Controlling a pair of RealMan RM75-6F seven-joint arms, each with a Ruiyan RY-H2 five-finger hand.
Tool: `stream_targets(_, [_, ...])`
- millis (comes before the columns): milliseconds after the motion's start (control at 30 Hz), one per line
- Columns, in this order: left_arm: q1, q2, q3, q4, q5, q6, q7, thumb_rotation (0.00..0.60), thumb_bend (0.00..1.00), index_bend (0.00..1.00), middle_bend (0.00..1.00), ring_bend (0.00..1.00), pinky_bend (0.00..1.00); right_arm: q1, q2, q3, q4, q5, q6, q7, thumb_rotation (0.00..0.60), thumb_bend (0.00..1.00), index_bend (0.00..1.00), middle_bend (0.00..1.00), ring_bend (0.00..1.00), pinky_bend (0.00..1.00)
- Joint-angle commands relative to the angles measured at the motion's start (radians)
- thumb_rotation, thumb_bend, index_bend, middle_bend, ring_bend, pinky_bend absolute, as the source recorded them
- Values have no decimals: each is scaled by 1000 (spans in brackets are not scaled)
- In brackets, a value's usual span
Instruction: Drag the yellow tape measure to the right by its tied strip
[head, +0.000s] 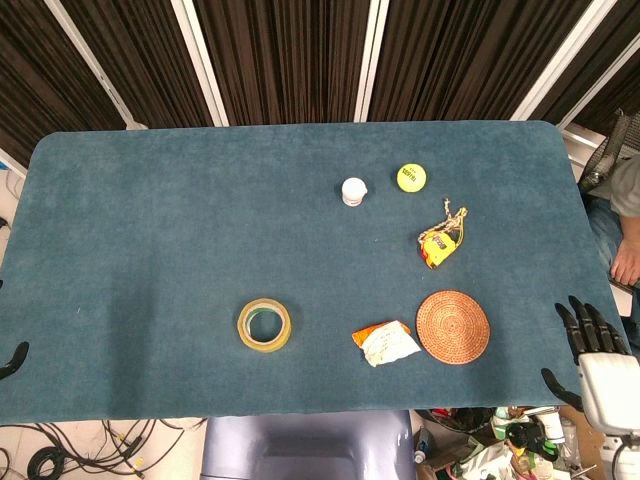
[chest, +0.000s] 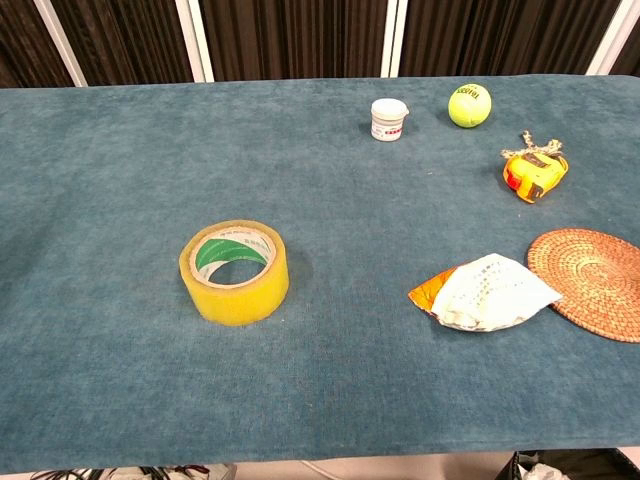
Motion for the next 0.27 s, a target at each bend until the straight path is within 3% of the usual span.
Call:
stream_targets(33, [-3,9,6,-5,0,-12,-2,600,306,76,0,0,0,-16,-6,4,10,-13,15,12,600,156,0,0,29,168])
stream_targets(267, [-7,8,7,9,31,-1,-17,600,306,78,0,0,0,-25,-3,13,6,-15,1,23,600,156,0,0,28,168])
